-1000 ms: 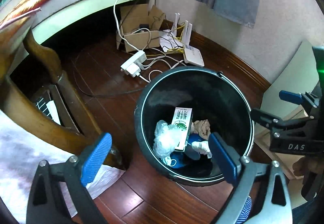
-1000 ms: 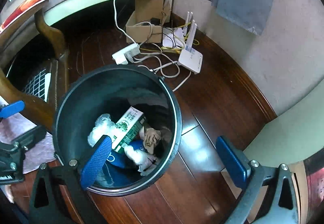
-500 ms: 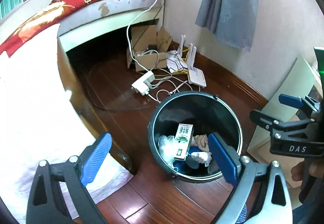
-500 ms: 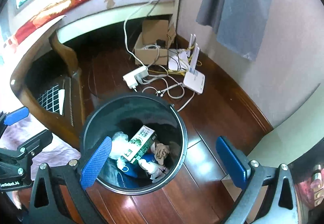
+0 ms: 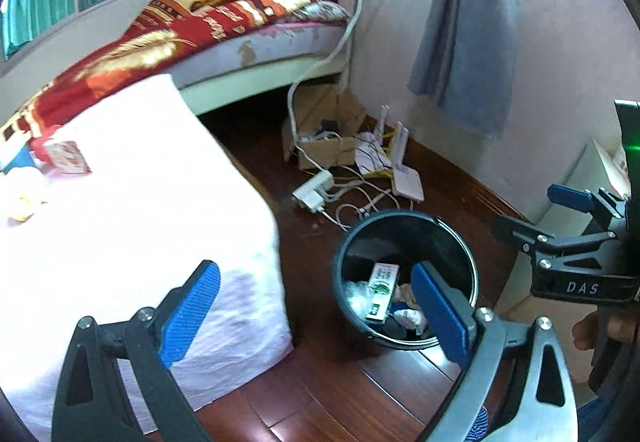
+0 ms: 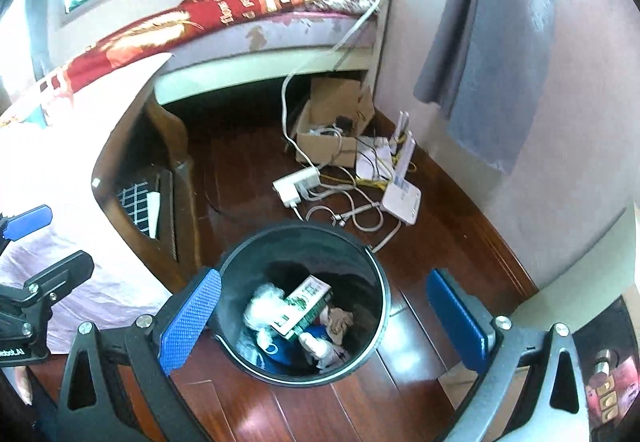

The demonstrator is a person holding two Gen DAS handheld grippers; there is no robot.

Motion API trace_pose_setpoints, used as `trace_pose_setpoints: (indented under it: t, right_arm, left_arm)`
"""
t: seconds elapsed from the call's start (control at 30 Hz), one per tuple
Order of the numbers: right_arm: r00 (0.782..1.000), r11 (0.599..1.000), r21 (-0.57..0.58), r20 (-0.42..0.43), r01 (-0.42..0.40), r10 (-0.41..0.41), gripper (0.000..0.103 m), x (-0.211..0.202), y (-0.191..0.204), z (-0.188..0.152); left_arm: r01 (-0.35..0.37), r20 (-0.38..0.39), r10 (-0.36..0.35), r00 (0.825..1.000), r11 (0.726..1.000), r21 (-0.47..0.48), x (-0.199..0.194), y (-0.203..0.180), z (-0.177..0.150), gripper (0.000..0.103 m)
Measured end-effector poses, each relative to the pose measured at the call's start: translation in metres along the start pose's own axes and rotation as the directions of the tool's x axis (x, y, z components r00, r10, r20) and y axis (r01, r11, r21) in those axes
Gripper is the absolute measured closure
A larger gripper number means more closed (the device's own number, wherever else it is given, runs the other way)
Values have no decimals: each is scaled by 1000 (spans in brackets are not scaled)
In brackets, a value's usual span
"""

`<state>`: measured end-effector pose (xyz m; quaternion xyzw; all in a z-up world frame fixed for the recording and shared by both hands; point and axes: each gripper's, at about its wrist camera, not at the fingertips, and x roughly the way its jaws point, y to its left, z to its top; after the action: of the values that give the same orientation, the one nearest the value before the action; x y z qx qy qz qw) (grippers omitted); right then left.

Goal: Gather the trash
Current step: 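Move both tools back toward the yellow cloth and juice box on the bed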

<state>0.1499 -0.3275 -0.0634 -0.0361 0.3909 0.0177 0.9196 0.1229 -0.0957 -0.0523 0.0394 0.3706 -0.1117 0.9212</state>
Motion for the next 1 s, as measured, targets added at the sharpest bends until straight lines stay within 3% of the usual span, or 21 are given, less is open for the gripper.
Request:
trace_pose_setpoints:
  t: [0.57,1.0]
  right_arm:
    - [989,990,-117,113,-81,94,0,-39,74,31]
    - [962,955,-217,141,-201,234,0,-42,141,51]
  left_arm:
    - [-125,61,132,989,986,-107,-44,61,-5,6]
    - [-212,98,241,966,948,-238,-70,133,-24,6]
